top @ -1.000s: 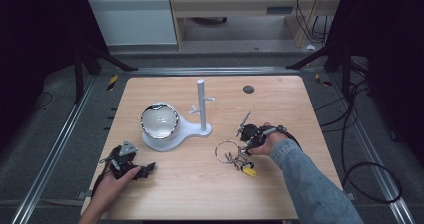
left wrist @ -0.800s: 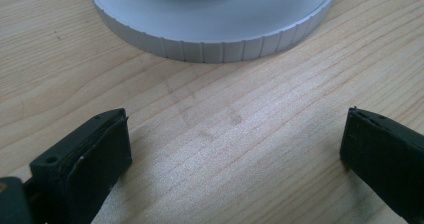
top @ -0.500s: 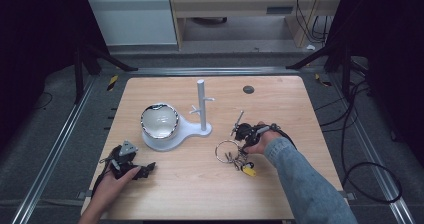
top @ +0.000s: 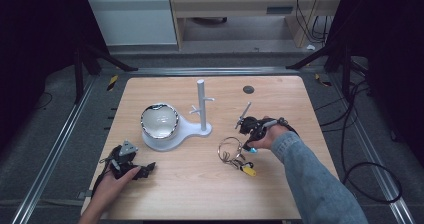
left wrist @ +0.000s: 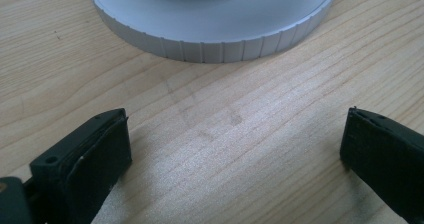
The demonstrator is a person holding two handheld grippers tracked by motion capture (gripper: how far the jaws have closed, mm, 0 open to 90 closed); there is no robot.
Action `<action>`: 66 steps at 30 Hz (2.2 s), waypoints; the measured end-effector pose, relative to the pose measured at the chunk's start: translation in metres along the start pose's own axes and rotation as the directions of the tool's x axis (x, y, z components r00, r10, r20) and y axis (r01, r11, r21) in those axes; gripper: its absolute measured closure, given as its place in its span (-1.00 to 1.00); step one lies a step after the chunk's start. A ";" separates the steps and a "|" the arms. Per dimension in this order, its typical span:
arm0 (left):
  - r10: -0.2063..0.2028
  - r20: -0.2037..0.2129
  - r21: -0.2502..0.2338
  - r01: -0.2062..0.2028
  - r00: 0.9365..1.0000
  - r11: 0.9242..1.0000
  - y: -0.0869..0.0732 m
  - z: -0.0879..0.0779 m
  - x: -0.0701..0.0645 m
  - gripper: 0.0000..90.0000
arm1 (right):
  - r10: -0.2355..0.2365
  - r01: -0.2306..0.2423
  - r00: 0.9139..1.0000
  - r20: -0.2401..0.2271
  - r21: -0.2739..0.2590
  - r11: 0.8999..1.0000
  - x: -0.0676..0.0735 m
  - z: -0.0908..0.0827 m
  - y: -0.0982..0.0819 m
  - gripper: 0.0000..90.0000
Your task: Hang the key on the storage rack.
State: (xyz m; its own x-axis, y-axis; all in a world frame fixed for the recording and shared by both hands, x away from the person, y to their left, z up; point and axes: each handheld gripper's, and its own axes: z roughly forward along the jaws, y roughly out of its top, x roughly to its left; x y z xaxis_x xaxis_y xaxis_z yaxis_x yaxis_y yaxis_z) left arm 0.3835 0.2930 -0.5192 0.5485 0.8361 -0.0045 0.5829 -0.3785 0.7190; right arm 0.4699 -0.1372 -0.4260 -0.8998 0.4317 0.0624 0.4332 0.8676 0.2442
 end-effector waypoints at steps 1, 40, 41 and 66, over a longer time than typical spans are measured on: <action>0.000 0.000 0.000 0.000 1.000 1.000 0.000 0.000 0.000 -1.00 | 0.000 0.000 1.000 -0.004 -0.005 1.000 0.000 -0.004 0.000 0.96; -0.001 0.000 -0.001 0.001 1.000 1.000 0.000 0.000 0.000 -1.00 | -0.074 0.075 0.997 0.023 -0.026 0.997 0.002 -0.098 0.031 0.96; -0.001 0.000 -0.001 0.001 1.000 1.000 0.000 0.000 0.000 -1.00 | -0.079 0.080 0.997 0.024 -0.026 0.996 0.002 -0.099 0.032 0.97; -0.001 0.000 -0.001 0.001 1.000 1.000 0.000 0.000 0.000 -1.00 | -0.113 0.113 0.992 0.055 0.009 0.994 0.005 -0.127 0.049 0.97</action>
State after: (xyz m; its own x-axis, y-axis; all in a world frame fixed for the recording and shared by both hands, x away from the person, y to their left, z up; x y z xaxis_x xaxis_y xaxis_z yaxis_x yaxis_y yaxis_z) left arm 0.3836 0.2929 -0.5192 0.5480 0.8365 -0.0048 0.5826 -0.3775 0.7198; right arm 0.4806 -0.1238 -0.2912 -0.9389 0.3436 -0.0189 0.3293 0.9131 0.2405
